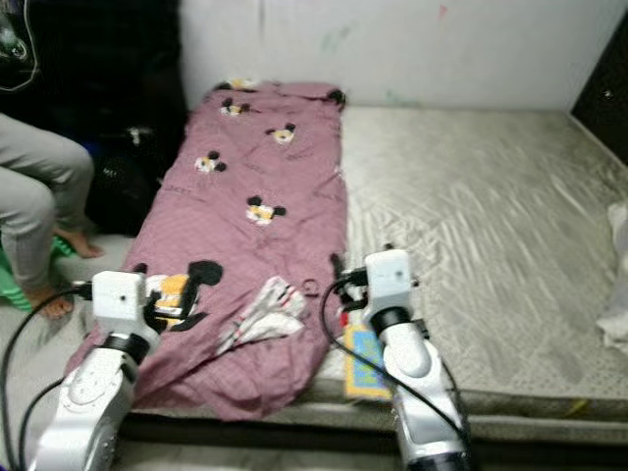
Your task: Clean up the room
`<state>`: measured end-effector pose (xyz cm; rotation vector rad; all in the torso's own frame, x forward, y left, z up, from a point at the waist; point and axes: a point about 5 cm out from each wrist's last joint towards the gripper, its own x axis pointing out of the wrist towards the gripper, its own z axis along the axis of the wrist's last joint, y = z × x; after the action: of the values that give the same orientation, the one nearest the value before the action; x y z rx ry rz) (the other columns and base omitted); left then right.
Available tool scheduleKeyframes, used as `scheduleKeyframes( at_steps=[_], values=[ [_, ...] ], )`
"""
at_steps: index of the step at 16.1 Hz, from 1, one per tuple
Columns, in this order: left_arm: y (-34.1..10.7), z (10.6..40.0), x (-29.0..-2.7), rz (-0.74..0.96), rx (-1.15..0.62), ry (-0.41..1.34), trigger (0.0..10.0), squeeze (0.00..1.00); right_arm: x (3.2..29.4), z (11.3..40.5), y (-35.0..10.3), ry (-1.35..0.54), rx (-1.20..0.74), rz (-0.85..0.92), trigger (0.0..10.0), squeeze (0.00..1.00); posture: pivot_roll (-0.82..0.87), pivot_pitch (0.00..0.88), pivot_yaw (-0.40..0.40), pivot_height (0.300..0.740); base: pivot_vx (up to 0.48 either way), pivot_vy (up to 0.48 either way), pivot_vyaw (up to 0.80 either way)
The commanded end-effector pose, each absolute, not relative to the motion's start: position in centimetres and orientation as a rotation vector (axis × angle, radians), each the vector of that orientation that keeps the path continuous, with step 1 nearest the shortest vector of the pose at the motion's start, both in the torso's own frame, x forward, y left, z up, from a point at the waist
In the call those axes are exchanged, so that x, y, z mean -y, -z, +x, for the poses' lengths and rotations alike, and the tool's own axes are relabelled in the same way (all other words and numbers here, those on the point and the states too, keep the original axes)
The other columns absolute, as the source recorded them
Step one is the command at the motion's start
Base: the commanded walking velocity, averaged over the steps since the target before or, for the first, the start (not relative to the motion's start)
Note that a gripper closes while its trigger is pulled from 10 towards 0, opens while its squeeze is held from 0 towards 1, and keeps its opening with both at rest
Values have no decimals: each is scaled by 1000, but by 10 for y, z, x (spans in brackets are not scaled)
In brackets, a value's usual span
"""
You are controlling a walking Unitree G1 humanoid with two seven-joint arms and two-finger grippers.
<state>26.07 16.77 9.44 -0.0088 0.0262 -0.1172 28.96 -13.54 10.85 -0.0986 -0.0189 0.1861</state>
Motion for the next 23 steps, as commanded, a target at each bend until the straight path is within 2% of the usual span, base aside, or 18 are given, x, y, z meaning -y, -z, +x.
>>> scheduleKeyframes(
  at_steps=[1,10,16,21,23],
  values=[
    [-93,262,-165,-13,-33,122,10000,0,142,292,-111,-163,23,-88,10000,0,-9,6,18,740,0,-281,0],
    [-94,260,-166,-11,-30,109,10000,0,138,295,-108,-172,16,-85,10000,0,15,8,8,740,0,-285,0],
    [-96,258,-163,-42,3,169,10000,0,139,298,-108,-167,17,-91,10000,0,15,0,8,740,0,0,0],
    [-96,258,-163,-42,4,180,10000,0,133,301,-105,-173,15,-89,10000,0,22,0,7,740,266,0,0],
    [-96,259,-163,-42,4,184,10000,0,131,303,-107,-174,20,-84,10000,0,21,1,10,740,266,0,-800]
  ],
)
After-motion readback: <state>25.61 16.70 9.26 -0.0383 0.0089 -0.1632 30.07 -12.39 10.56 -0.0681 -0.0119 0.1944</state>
